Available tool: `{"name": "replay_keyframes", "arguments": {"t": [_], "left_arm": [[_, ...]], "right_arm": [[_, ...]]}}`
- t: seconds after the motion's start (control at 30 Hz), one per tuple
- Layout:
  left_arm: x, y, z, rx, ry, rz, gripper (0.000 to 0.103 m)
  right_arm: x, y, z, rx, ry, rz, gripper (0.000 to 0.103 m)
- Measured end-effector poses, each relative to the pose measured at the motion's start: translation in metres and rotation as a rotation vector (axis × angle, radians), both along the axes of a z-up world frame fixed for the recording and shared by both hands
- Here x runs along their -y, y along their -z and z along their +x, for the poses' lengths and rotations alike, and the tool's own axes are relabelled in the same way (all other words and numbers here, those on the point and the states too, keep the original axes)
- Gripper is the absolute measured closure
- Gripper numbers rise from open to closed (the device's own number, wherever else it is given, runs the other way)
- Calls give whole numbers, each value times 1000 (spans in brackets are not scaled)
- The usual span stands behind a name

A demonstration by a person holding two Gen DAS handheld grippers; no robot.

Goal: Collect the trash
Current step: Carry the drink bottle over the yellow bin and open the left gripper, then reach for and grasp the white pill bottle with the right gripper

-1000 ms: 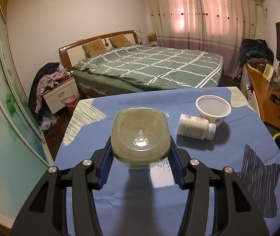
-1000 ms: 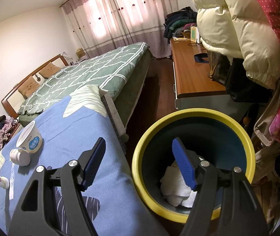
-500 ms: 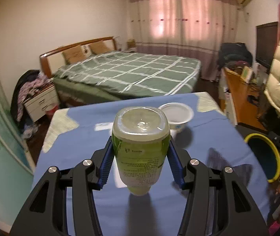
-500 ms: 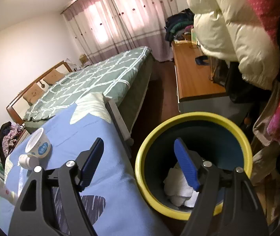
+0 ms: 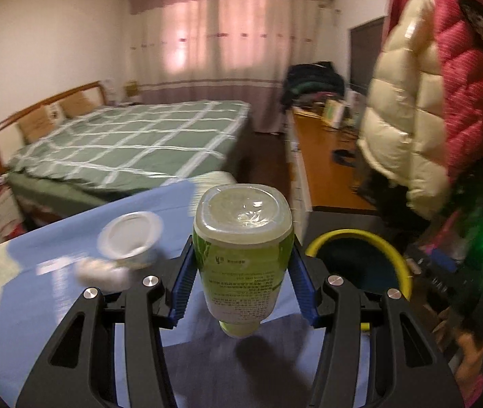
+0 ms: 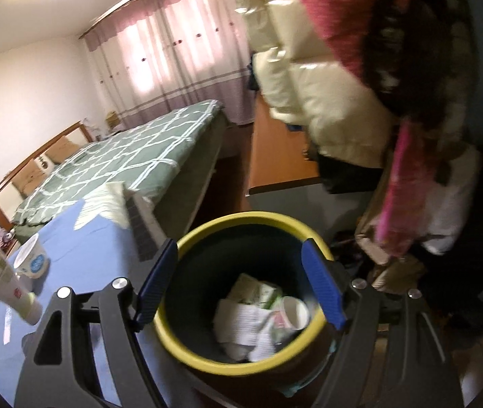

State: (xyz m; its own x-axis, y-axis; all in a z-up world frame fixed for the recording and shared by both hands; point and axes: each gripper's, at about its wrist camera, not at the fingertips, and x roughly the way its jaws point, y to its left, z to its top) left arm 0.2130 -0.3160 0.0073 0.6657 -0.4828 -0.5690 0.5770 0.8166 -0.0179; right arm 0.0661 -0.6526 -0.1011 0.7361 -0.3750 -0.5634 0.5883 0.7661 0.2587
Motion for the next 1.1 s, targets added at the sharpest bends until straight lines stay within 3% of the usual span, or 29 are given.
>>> {"name": "replay_keyframes", "arguments": {"t": [0.3,0.5,0.53,0.57,0.6,0.7,0.9,1.1], "left_arm": [[119,23,9,-58,159,-14,52],[165,46,13,-94,199,3,51],[171,51,14,-103,201,8,50],[171,53,13,-103,195,13,38],[171,54,13,-98,187,14,33],[153,49,8,-64,171,2,29],[71,28,6,4,69,-35,14],[-51,26,16,26,-152,-74,11]], "right_arm": [[32,0,-28,3,74,0,31],[43,4,-36,-8,103,0,31],[44,4,-36,-11,106,0,31],[44,5,-36,-12,106,2,31],[45,6,-36,-12,105,4,31],[45,6,-35,-15,100,4,31],[30,6,-23,-20,55,5,31],[0,4,-3,-38,-20,-8,31]]}}
